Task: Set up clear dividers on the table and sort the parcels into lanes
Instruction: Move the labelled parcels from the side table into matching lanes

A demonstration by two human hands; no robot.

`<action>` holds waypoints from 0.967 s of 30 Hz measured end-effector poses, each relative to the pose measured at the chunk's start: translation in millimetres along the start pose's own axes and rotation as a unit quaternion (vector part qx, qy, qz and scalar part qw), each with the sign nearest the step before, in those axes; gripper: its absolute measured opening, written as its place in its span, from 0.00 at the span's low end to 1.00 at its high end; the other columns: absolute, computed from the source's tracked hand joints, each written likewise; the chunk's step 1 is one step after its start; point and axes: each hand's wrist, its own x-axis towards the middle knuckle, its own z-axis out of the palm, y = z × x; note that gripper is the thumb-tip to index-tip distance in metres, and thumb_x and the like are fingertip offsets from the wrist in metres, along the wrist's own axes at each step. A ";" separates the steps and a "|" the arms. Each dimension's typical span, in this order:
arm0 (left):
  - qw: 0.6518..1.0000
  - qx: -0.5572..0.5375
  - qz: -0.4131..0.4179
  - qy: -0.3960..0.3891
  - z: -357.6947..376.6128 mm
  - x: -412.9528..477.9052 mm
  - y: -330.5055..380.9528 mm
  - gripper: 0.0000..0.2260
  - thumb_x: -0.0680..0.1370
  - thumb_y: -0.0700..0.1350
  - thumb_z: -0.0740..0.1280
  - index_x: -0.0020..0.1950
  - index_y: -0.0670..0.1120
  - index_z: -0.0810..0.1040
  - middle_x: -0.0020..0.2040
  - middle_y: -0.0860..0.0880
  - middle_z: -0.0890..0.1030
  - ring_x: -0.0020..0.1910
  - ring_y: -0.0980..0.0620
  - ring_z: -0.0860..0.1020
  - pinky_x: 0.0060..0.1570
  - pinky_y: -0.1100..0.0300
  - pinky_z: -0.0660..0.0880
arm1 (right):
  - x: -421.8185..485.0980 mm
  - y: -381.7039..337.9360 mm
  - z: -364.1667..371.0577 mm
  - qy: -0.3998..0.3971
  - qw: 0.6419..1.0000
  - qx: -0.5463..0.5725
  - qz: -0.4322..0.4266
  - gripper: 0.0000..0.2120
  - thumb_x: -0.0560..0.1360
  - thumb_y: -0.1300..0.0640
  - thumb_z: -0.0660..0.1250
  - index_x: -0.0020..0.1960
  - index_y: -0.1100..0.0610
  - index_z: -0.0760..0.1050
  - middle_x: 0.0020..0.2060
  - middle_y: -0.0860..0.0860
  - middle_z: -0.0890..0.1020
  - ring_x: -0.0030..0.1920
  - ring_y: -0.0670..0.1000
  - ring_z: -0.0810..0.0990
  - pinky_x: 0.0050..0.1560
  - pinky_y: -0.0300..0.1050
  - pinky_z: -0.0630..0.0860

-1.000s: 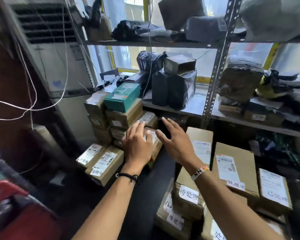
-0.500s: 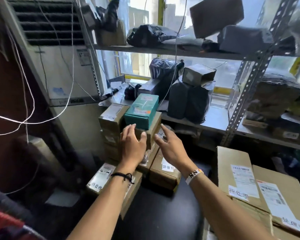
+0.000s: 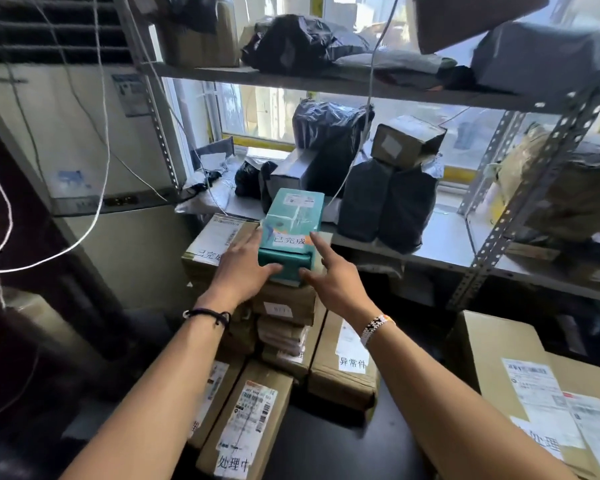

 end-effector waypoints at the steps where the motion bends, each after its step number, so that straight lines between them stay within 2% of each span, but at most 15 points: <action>1: 1.000 -0.009 -0.002 0.005 2.1 2.5 -0.9 0.43 0.76 0.54 0.77 0.84 0.44 0.58 0.82 0.43 0.64 0.81 0.42 0.60 0.79 0.48 0.59 | 3.9 1.6 1.9 0.005 1.000 -0.002 0.002 0.35 0.80 0.53 0.73 0.82 0.41 0.62 0.74 0.51 0.76 0.72 0.51 0.75 0.71 0.44 0.71; 3: 1.000 -0.018 -0.005 0.025 5.4 8.7 -2.7 0.44 0.75 0.52 0.78 0.83 0.41 0.59 0.81 0.42 0.64 0.80 0.41 0.61 0.79 0.49 0.59 | 11.9 4.6 6.6 0.026 1.000 -0.001 0.004 0.32 0.80 0.54 0.73 0.80 0.42 0.67 0.72 0.50 0.78 0.70 0.51 0.77 0.70 0.45 0.74; 6: 0.998 -0.033 0.002 0.053 8.3 13.2 -2.4 0.40 0.73 0.51 0.80 0.80 0.42 0.67 0.71 0.41 0.73 0.73 0.41 0.67 0.73 0.51 0.66 | 16.2 9.3 13.9 0.075 0.997 0.031 0.003 0.29 0.78 0.57 0.75 0.76 0.43 0.73 0.68 0.48 0.82 0.66 0.48 0.80 0.68 0.46 0.77; 8: 0.996 -0.062 0.008 0.071 8.7 13.5 -1.7 0.39 0.71 0.48 0.82 0.78 0.43 0.70 0.69 0.42 0.74 0.71 0.42 0.69 0.71 0.52 0.67 | 14.9 11.1 17.1 0.101 0.993 0.054 -0.001 0.28 0.77 0.59 0.76 0.74 0.43 0.76 0.65 0.49 0.84 0.64 0.48 0.82 0.66 0.48 0.78; 12: 0.982 -0.141 0.026 0.125 5.7 8.8 8.4 0.39 0.67 0.42 0.84 0.75 0.44 0.73 0.67 0.45 0.75 0.68 0.46 0.72 0.69 0.51 0.72 | 6.4 11.3 11.6 0.173 0.982 0.054 -0.050 0.29 0.75 0.63 0.76 0.72 0.42 0.78 0.65 0.47 0.84 0.64 0.46 0.82 0.65 0.47 0.79; 15: 0.959 -0.249 0.041 0.132 0.1 4.8 23.9 0.42 0.64 0.39 0.85 0.75 0.46 0.72 0.64 0.50 0.72 0.66 0.52 0.74 0.69 0.56 0.73 | -3.0 10.1 -4.9 0.193 0.973 0.082 -0.097 0.31 0.77 0.65 0.75 0.73 0.40 0.76 0.67 0.47 0.83 0.63 0.45 0.83 0.64 0.50 0.82; 19: 0.912 -0.400 0.057 0.068 -8.5 -0.4 47.2 0.46 0.64 0.40 0.85 0.78 0.55 0.70 0.68 0.49 0.71 0.68 0.55 0.74 0.71 0.57 0.73 | -17.2 11.1 -33.7 0.212 0.963 0.082 -0.142 0.28 0.78 0.65 0.74 0.73 0.44 0.76 0.66 0.48 0.82 0.60 0.47 0.84 0.59 0.52 0.84; 21: 0.861 -0.501 0.082 0.025 -7.6 -6.1 60.6 0.44 0.64 0.39 0.85 0.76 0.58 0.72 0.73 0.47 0.73 0.71 0.50 0.76 0.69 0.52 0.77 | -26.7 11.9 -46.5 0.213 0.959 0.111 -0.149 0.27 0.78 0.66 0.74 0.73 0.46 0.76 0.68 0.46 0.80 0.63 0.47 0.83 0.61 0.53 0.83; 23: 0.798 -0.594 0.100 -0.017 -3.3 -12.5 78.1 0.42 0.63 0.43 0.86 0.74 0.58 0.74 0.73 0.48 0.77 0.69 0.44 0.79 0.64 0.45 0.80 | -39.9 14.1 -62.1 0.222 0.952 0.138 -0.162 0.27 0.78 0.66 0.73 0.74 0.48 0.76 0.72 0.47 0.77 0.69 0.46 0.80 0.66 0.51 0.81; 25: 0.764 -0.635 0.105 -0.039 2.6 -17.7 98.9 0.41 0.62 0.49 0.87 0.72 0.58 0.75 0.69 0.52 0.81 0.66 0.43 0.82 0.61 0.43 0.81 | -53.4 18.7 -80.9 0.246 0.943 0.132 -0.183 0.27 0.78 0.67 0.73 0.74 0.50 0.76 0.73 0.48 0.76 0.72 0.42 0.75 0.69 0.43 0.77; 27: 0.749 -0.652 0.107 -0.045 8.5 -22.7 119.2 0.38 0.63 0.50 0.87 0.70 0.59 0.76 0.68 0.53 0.81 0.65 0.44 0.83 0.57 0.46 0.83 | -65.0 24.9 -98.6 0.266 0.934 0.123 -0.202 0.28 0.76 0.70 0.73 0.73 0.54 0.77 0.73 0.50 0.77 0.70 0.36 0.74 0.65 0.32 0.76; 29: 0.740 -0.663 0.106 -0.038 16.7 -28.5 140.1 0.36 0.64 0.49 0.87 0.70 0.58 0.78 0.70 0.50 0.81 0.64 0.43 0.83 0.55 0.50 0.83 | -77.3 31.6 -116.8 0.275 0.930 0.141 -0.201 0.27 0.76 0.72 0.73 0.71 0.56 0.79 0.72 0.52 0.77 0.68 0.35 0.75 0.60 0.29 0.77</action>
